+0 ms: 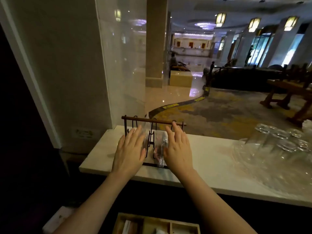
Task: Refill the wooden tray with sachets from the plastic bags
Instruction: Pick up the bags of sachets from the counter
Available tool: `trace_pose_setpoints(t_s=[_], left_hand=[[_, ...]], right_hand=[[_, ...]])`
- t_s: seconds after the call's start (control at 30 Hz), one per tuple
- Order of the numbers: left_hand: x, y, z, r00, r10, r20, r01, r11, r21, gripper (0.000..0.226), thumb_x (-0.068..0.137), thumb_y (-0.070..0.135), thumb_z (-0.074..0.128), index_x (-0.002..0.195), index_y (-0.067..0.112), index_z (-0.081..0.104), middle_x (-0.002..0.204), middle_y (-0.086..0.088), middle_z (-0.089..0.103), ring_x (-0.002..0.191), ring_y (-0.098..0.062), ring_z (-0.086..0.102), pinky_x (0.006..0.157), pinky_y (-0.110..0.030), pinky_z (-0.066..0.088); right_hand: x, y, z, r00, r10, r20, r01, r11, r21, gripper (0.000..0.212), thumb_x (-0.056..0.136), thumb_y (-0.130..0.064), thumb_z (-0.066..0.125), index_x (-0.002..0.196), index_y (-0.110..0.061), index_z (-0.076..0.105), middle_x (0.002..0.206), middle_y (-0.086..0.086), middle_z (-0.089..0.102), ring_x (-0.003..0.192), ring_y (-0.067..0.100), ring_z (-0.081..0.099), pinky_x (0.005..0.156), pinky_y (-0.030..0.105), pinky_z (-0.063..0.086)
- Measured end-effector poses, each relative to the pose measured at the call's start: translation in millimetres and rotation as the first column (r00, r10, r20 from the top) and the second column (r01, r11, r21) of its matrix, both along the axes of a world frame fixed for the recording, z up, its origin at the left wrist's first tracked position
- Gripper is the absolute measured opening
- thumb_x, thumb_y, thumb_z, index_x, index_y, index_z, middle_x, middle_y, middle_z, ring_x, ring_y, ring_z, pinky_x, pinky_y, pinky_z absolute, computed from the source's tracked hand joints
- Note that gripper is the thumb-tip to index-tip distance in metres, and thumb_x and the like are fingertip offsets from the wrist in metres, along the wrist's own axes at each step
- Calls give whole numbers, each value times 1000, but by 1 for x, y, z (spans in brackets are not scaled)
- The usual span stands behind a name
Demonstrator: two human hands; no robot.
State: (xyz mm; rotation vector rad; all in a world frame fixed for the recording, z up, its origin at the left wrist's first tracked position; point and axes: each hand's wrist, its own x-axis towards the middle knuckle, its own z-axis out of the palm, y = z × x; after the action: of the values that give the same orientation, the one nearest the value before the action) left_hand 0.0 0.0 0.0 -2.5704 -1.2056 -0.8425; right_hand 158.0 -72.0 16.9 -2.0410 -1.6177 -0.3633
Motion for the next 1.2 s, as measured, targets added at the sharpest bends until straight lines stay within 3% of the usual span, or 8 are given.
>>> trace_pose_setpoints(t_s=[0.13, 0.37, 0.57, 0.77, 0.87, 0.97, 1.1, 1.2], left_hand=[[2, -1, -14, 998, -46, 48, 51, 994, -93, 56, 87, 25, 53, 141, 16, 38, 150, -5, 38, 131, -21, 43, 100, -33, 46], [16, 11, -13, 985, 89, 147, -45, 958, -283, 49, 91, 30, 53, 136, 17, 38, 134, -3, 51, 103, -17, 62, 72, -30, 57], [18, 16, 2, 983, 177, 52, -164, 966, -199, 26, 99, 34, 37, 108, 18, 55, 70, -2, 65, 54, -19, 55, 49, -28, 45], [10, 13, 16, 949, 210, 236, -165, 966, -200, 21, 98, 29, 36, 90, 18, 52, 57, -1, 51, 51, -23, 52, 46, -26, 30], [3, 8, 23, 851, 222, 476, -96, 957, -274, 23, 99, 29, 34, 83, 22, 49, 56, -3, 53, 50, -23, 51, 42, -27, 32], [-2, 1, 33, 707, 220, 672, 75, 921, -381, 26, 99, 36, 31, 84, 24, 49, 76, 1, 67, 62, -24, 64, 54, -43, 56], [-18, -11, 49, 429, 309, 849, 400, 778, -485, 27, 99, 38, 32, 90, 24, 53, 96, -12, 70, 78, -35, 71, 66, -59, 57], [-31, -28, 57, 209, 505, 837, 591, 617, -520, 26, 100, 34, 35, 104, 20, 56, 99, -14, 72, 78, -33, 72, 66, -51, 58]], right_hand=[[-1, -1, -12, 999, -8, 53, 10, 999, -51, 62, 87, -35, 54, 143, -14, 37, 158, 12, 17, 147, 30, 13, 119, 42, 10], [2, 4, -27, 995, -52, 88, 56, 997, -44, 52, 85, -41, 57, 129, -12, 54, 156, 16, 23, 145, 33, 18, 117, 44, 15], [4, 8, -31, 991, -67, 115, 75, 995, -59, 52, 85, -37, 61, 131, -15, 51, 158, 15, 19, 147, 32, 13, 116, 41, 6], [1, 7, -29, 994, -62, 94, 67, 997, -47, 51, 86, -38, 60, 131, -14, 52, 157, 16, 21, 146, 32, 15, 117, 42, 10], [1, 8, -28, 995, -55, 89, 59, 997, -44, 53, 87, -39, 56, 133, -13, 50, 157, 16, 21, 146, 32, 13, 117, 41, 8], [3, 8, -29, 994, -53, 93, 59, 997, -56, 54, 87, -39, 56, 134, -13, 49, 157, 16, 19, 146, 31, 13, 118, 42, 10], [3, 6, -30, 994, -46, 94, 52, 997, -59, 52, 88, -40, 53, 133, -13, 50, 157, 16, 18, 147, 32, 12, 118, 42, 8], [3, 2, -24, 996, -52, 72, 56, 997, -61, 52, 90, -44, 39, 129, -14, 54, 158, 14, 18, 147, 30, 11, 118, 43, 6]])
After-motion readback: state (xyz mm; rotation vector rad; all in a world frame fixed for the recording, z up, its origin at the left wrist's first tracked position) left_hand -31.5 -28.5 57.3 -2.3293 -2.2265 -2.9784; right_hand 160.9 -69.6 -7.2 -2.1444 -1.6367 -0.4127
